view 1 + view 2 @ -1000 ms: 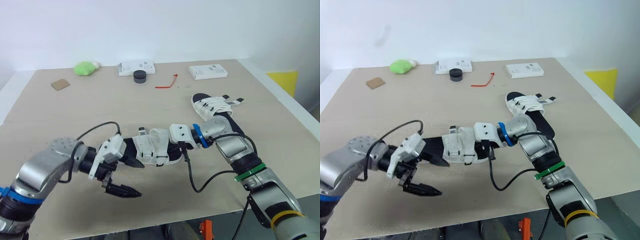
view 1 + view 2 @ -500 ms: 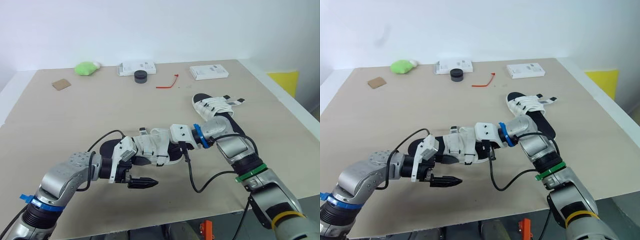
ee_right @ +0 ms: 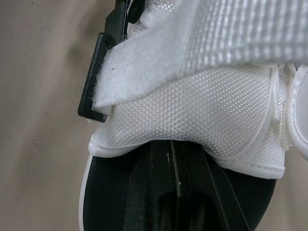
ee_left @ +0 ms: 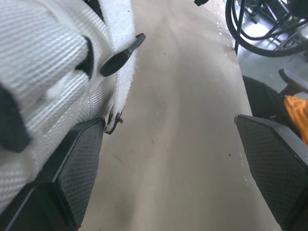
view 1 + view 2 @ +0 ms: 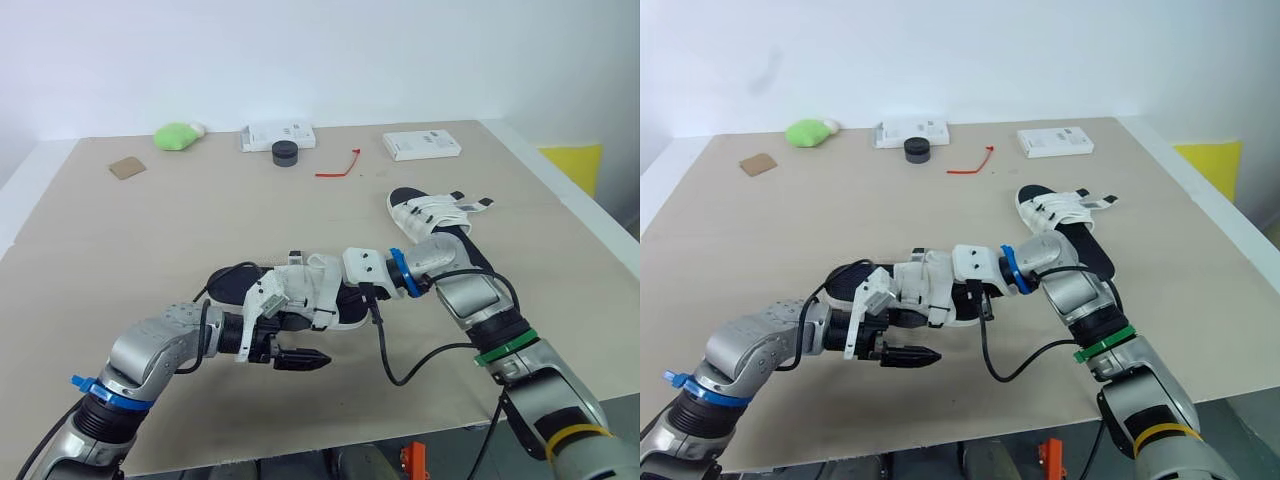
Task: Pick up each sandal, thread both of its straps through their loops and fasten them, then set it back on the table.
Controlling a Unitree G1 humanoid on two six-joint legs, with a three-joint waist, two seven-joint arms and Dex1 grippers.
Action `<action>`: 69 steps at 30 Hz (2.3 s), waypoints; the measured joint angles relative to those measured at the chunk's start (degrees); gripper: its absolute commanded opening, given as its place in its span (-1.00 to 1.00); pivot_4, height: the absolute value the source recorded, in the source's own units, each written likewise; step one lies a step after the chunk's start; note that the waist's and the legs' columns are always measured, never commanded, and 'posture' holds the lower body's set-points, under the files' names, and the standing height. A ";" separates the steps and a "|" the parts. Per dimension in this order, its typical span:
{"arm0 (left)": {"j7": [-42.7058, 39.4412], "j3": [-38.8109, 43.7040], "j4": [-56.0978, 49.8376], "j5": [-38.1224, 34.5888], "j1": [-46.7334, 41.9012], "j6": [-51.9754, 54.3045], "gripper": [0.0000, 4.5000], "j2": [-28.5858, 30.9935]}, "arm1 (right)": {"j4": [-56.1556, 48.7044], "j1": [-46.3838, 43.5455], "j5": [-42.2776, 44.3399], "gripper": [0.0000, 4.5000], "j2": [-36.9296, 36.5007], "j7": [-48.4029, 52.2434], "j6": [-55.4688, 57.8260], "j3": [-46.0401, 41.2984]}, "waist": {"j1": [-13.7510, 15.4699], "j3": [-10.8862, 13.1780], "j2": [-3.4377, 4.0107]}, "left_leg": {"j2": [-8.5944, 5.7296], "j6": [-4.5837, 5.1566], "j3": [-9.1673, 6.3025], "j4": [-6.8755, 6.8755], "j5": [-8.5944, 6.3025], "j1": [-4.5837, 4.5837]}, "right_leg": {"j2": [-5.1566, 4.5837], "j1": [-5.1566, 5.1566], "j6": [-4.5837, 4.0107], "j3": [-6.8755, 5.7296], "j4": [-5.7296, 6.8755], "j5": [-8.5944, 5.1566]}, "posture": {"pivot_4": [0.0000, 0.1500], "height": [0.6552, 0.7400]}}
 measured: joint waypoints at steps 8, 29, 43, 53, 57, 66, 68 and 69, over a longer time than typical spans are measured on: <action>-2.24 -0.15 -0.71 3.16 1.84 -9.12 0.98 2.70 | -0.16 0.02 0.00 -1.00 -0.03 0.00 0.11 -0.06 | 0.02 0.01 0.01 | 0.00 0.00 0.03 -0.01 0.00 -0.03 | -0.03 -0.03 -0.01 0.01 -0.02 -0.01 | 1.00 1.00; -5.54 3.19 2.66 -5.69 0.92 -5.87 -0.57 -0.86 | -0.95 0.28 0.00 -1.00 -0.09 0.12 0.18 -0.02 | 0.00 0.02 0.00 | 0.01 -0.02 0.01 -0.08 -0.02 -0.05 | 0.00 -0.06 -0.05 -0.01 -0.02 -0.06 | 1.00 1.00; -4.32 4.29 2.65 -11.08 -1.62 4.62 -0.98 0.84 | -0.72 0.16 0.00 -1.00 0.03 0.09 0.18 -0.01 | -0.02 0.02 0.00 | 0.01 -0.02 0.00 -0.08 -0.02 -0.05 | 0.00 -0.07 -0.05 -0.02 -0.02 -0.06 | 1.00 1.00; 3.67 15.55 6.33 -27.32 -11.01 24.35 -0.98 0.13 | -0.59 0.13 0.01 -1.00 0.16 0.11 0.10 -0.02 | -0.09 0.04 -0.03 | 0.03 -0.03 -0.10 -0.07 -0.03 -0.05 | 0.06 -0.06 0.14 -0.09 -0.02 0.04 | 1.00 1.00; 8.61 20.26 11.15 -34.79 -17.13 31.33 -0.98 -1.16 | -0.38 -0.04 0.00 -1.00 0.18 0.03 0.07 0.00 | -0.08 0.05 -0.05 | 0.02 -0.03 -0.15 -0.06 -0.02 -0.07 | 0.06 -0.07 0.25 -0.13 -0.02 0.11 | 1.00 1.00; 30.02 28.10 33.50 -40.55 -27.20 37.09 -0.98 -11.70 | 1.22 -0.60 0.14 -1.00 0.30 0.14 -0.22 -0.53 | -0.09 0.09 -0.07 | -0.05 -0.07 -0.25 -0.03 0.01 -0.16 | 0.06 -0.06 0.35 -0.14 -0.02 0.17 | 1.00 1.00; 32.47 28.91 35.93 -39.71 -27.91 37.23 -0.98 -12.64 | 1.24 -0.57 0.14 -1.00 0.32 0.09 -0.23 -0.53 | -0.09 0.09 -0.08 | -0.06 -0.13 -0.25 -0.01 0.03 -0.16 | 0.06 -0.04 0.39 -0.13 -0.03 0.20 | 1.00 1.00; 33.49 29.17 36.75 -39.25 -28.06 37.30 -0.98 -12.83 | 1.23 -0.58 0.14 -1.00 0.36 0.01 -0.24 -0.51 | -0.15 0.09 -0.08 | -0.07 -0.18 -0.24 -0.01 0.06 -0.16 | 0.05 -0.05 0.41 -0.12 -0.03 0.21 | 1.00 1.00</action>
